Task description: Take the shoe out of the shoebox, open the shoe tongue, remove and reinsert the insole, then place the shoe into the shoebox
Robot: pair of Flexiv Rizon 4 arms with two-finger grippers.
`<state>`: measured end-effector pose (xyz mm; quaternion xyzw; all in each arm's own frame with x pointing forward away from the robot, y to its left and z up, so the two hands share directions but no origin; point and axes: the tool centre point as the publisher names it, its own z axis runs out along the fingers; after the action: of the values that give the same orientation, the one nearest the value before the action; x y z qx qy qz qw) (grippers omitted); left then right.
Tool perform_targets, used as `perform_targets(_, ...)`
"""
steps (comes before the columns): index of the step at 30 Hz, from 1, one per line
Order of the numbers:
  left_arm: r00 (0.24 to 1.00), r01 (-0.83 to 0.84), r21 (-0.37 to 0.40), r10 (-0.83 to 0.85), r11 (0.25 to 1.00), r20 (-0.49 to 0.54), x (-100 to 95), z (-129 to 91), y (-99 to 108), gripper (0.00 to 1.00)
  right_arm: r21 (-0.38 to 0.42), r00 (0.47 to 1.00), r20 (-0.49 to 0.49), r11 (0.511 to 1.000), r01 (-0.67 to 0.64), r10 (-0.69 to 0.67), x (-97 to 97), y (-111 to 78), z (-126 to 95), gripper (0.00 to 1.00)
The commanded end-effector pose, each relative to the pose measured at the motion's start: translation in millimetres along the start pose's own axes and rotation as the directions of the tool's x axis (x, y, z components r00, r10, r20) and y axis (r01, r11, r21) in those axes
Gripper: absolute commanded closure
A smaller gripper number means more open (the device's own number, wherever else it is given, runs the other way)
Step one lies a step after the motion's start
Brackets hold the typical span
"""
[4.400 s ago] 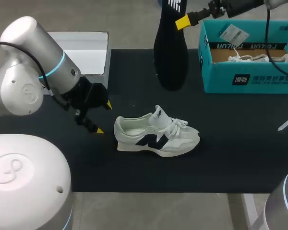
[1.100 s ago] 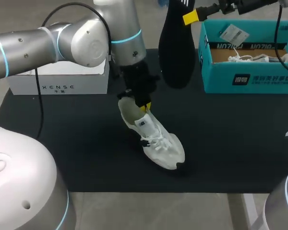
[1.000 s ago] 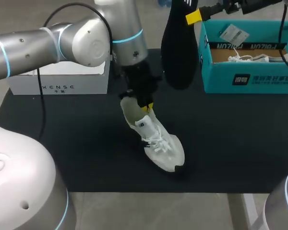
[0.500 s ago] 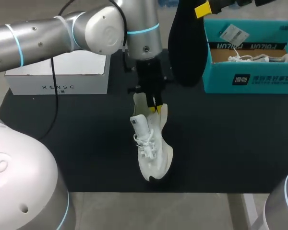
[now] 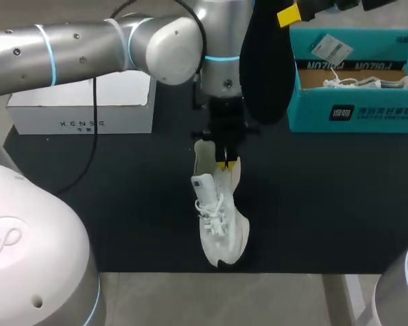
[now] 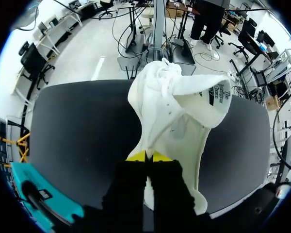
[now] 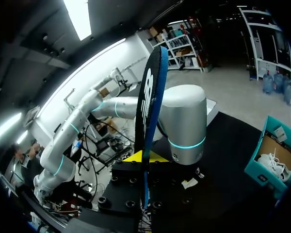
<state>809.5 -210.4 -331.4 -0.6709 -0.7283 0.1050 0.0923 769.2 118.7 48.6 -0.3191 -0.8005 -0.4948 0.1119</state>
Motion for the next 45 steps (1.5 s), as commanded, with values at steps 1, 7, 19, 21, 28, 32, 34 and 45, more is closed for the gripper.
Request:
perform_targets(1,1.000,0.003,-0.007,-0.004,1.000,-0.008,-7.6,11,6,1.00,0.003,1.000,0.001,1.000,-0.001,0.001,-0.5,1.5,2,1.00)
perform_targets(7,1.000,-0.010,-0.031,0.010,0.999,-0.006,-9.5,22,11,1.00,0.003,1.000,0.001,1.000,-0.001,0.001,-0.5,1.5,2,1.00)
perform_targets(19,0.995,-0.036,-0.043,0.040,0.998,0.089,-14.2,21,15,1.00,0.003,1.000,0.001,1.000,-0.001,0.001,-0.5,1.5,2,1.00)
perform_targets(21,0.994,-0.032,-0.058,0.038,0.998,0.107,-14.9,21,15,0.19,0.003,1.000,0.001,1.000,-0.001,0.001,-0.5,1.5,2,1.00)
perform_targets(28,0.933,0.000,-0.031,0.011,1.000,0.361,-20.4,-3,15,0.00,0.003,1.000,0.001,1.000,-0.001,0.001,-0.5,1.5,2,1.00)
perform_targets(32,0.817,0.051,0.059,-0.075,0.997,0.572,-19.7,-29,17,0.00,0.003,1.000,0.001,1.000,-0.001,0.001,-0.5,1.5,2,1.00)
perform_targets(34,0.692,0.080,0.112,-0.136,0.990,0.708,-14.2,-41,17,0.00,0.003,1.000,0.001,1.000,-0.001,0.001,-0.5,1.5,2,1.00)
perform_targets(45,0.010,0.087,0.333,-0.335,0.939,0.942,45.7,-57,20,0.00,0.003,1.000,0.001,1.000,-0.001,0.001,-0.5,1.5,2,1.00)
